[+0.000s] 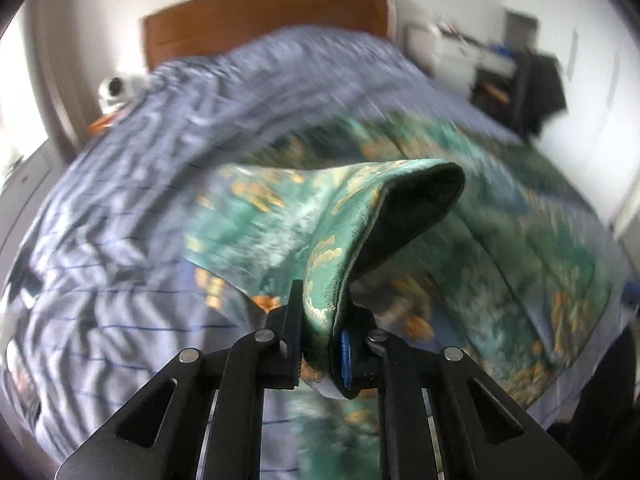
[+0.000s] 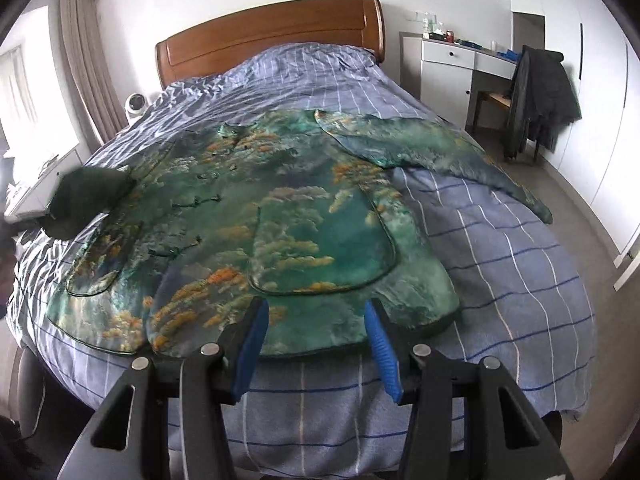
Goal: Fold large clothes
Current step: 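Grasp the other folded-in sleeve with the left gripper and pull it outward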
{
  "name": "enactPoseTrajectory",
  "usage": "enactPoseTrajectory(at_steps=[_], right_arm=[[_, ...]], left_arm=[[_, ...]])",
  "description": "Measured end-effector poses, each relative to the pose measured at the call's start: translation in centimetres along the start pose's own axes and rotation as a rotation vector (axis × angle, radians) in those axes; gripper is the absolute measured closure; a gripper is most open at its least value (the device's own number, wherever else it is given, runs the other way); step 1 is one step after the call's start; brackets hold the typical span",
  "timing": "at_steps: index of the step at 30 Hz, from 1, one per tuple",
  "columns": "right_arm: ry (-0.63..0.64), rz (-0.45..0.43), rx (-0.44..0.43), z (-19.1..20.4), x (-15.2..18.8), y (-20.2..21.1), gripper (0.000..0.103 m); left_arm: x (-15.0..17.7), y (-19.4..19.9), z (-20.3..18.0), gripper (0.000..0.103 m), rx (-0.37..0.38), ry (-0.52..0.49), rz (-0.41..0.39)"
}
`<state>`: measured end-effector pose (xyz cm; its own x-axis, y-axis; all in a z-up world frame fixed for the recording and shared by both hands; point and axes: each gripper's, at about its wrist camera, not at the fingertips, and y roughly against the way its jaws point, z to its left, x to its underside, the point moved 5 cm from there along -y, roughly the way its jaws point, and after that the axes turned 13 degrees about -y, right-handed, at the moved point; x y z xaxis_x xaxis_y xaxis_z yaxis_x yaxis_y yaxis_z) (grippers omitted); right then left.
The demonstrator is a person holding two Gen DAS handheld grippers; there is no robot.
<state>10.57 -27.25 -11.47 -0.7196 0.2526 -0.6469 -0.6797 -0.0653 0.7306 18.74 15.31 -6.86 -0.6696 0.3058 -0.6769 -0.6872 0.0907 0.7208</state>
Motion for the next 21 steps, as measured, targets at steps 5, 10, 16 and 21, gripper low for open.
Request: enactPoseTrajectory(at_steps=[5, 10, 16, 21], right_arm=[[0.021, 0.005, -0.018, 1.1, 0.1, -0.1, 0.052], [0.042, -0.004, -0.034, 2.1, 0.3, 0.2, 0.052], [0.049, -0.022, -0.027, 2.3, 0.0, 0.6, 0.052], [0.056, -0.034, -0.030, 2.8, -0.1, 0.8, 0.052]], left_arm=[[0.4, 3.7, 7.1, 0.090, -0.139, 0.119, -0.038], [4.2, 5.5, 14.2, 0.081, -0.257, 0.312, -0.013], [8.4, 9.2, 18.5, 0.047, -0.417, 0.465, -0.028], [9.0, 10.3, 17.1, 0.029, -0.429, 0.480, -0.047]])
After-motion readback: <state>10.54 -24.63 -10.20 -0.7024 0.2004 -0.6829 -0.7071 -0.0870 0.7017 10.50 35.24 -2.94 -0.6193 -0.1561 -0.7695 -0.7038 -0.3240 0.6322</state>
